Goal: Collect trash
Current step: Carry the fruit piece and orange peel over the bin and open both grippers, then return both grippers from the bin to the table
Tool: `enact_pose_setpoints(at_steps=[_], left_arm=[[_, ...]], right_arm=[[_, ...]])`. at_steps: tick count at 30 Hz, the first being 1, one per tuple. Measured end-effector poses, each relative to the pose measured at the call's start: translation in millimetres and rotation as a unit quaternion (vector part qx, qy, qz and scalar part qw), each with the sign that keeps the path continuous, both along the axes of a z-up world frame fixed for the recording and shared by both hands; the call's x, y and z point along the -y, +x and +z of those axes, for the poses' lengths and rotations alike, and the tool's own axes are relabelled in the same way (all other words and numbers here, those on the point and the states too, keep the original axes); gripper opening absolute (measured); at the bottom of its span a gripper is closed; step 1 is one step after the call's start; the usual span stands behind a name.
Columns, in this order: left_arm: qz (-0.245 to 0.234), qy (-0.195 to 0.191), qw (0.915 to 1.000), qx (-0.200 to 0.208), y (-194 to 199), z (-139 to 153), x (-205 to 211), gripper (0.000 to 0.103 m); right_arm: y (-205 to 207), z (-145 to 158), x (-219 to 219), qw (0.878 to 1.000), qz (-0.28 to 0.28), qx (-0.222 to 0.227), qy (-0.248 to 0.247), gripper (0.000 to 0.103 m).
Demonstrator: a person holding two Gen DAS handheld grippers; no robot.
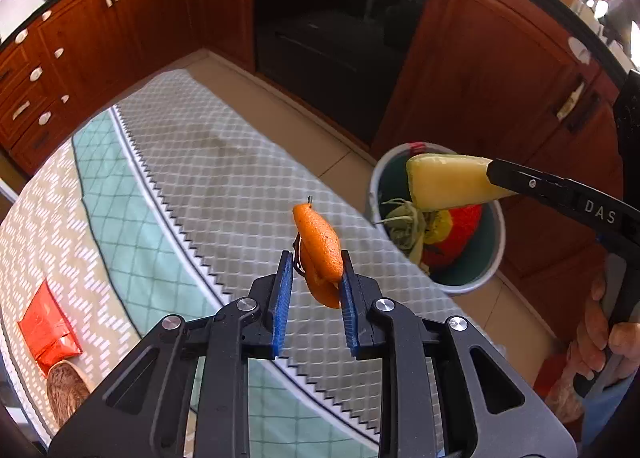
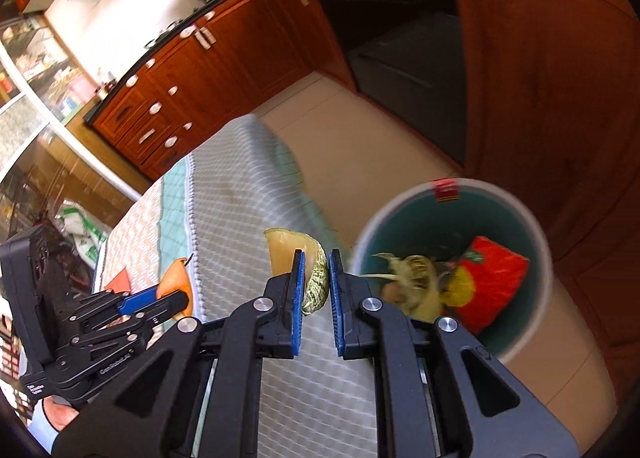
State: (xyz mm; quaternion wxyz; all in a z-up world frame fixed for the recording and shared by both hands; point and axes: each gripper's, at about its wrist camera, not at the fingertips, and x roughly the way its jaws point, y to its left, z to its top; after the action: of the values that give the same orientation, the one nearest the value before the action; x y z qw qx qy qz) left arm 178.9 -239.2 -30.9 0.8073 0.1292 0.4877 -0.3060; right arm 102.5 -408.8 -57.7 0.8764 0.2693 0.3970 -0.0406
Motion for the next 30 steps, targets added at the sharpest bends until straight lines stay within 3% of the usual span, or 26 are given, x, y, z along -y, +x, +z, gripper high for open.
enact_pose_setpoints(at_steps=[5,12,20,27,30], left_arm=[[-0.047,0.003,0.9988,-0.014,-15.9,-9.4,54.6,0.023],[-0.094,0.035,0.9942,-0.039,-29.7,-39.7,118.7,0.023],[-0.103,0.065,0.9901,-0.069,-27.1,-74.6,152.9,0.03],[-0.073,0.065,0.9933,-0.062,-14.8,-77.7,148.5,0.062],[-0.061,0.059,0.9946,-0.058,-10.5,-71.0,141.8,0.065]], right_arm=[[-26.9,-12.2,43.1,0.999,-0.047,-0.015,0.0,0.011],[-46.3,-38.5,78.4,0.996,-0.08,-0.035,0.017,0.011],[-45.7,-64.8,91.9,0.994,-0.081,-0.062,0.029,0.012],[-38.4,-79.1,93.1,0.994,-0.076,-0.074,0.035,0.012],[-34.5,-83.8,91.1,0.994,-0.072,-0.078,0.039,0.012]])
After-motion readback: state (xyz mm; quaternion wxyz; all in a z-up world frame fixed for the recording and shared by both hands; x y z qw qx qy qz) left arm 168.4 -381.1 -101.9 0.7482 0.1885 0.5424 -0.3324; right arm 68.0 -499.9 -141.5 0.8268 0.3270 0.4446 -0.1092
